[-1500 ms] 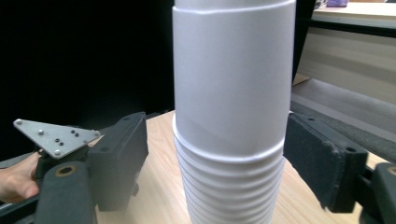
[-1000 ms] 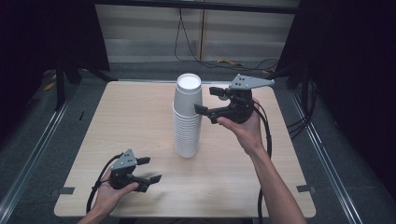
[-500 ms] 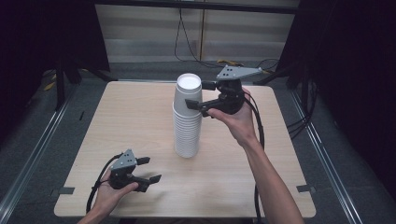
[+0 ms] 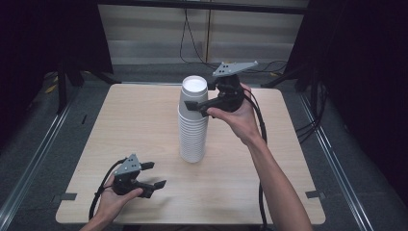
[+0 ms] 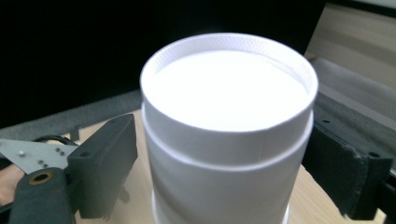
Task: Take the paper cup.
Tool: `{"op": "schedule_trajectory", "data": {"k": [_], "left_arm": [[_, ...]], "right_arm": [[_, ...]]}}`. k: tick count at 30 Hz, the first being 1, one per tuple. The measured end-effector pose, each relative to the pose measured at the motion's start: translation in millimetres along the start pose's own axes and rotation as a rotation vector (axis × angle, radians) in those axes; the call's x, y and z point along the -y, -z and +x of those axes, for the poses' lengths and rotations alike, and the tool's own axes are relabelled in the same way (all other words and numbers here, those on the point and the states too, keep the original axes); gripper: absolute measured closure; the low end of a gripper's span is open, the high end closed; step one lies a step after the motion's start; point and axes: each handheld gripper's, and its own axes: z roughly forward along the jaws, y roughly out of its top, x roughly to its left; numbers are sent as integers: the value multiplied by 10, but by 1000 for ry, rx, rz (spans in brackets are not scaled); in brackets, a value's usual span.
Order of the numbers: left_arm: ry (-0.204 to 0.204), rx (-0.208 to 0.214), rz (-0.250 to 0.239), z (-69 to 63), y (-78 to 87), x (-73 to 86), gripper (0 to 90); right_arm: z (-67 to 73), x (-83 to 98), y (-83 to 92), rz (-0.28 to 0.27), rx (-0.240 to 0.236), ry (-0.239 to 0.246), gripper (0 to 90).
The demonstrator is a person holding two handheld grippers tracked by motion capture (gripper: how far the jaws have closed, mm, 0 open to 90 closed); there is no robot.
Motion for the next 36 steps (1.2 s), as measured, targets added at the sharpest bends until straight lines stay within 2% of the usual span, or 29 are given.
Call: {"op": "schedule_trajectory", "data": {"k": [3,5,6,9,11,18,21,27,36], "left_arm": [[6,-1,-5,1,14,-3,177],[2,-3,-4,4,20,-3,177],[14,-2,-6,9,16,4,177],[5,-1,2,9,2,2,177],[15,3,2,-8,-6,1,176],[-1,10,16,-24,-33,0,175],[6,15,15,-30,-41,2,175],[3,19,17,-31,-44,2,175],[6,17,19,-35,-56,5,175]], "right_arm": [[-12,-20,-47,25,14,-1,140],[-25,-34,-65,33,-2,-8,140],[-28,-42,-74,39,-2,-9,143],[-35,-65,-90,50,-7,-11,156],[-30,-88,-90,61,-8,-3,162],[-37,-128,-88,68,-12,2,167],[-28,-155,-102,66,-15,2,165],[-18,-193,-119,86,-2,19,209],[-10,-217,-89,64,-4,26,212]]}}
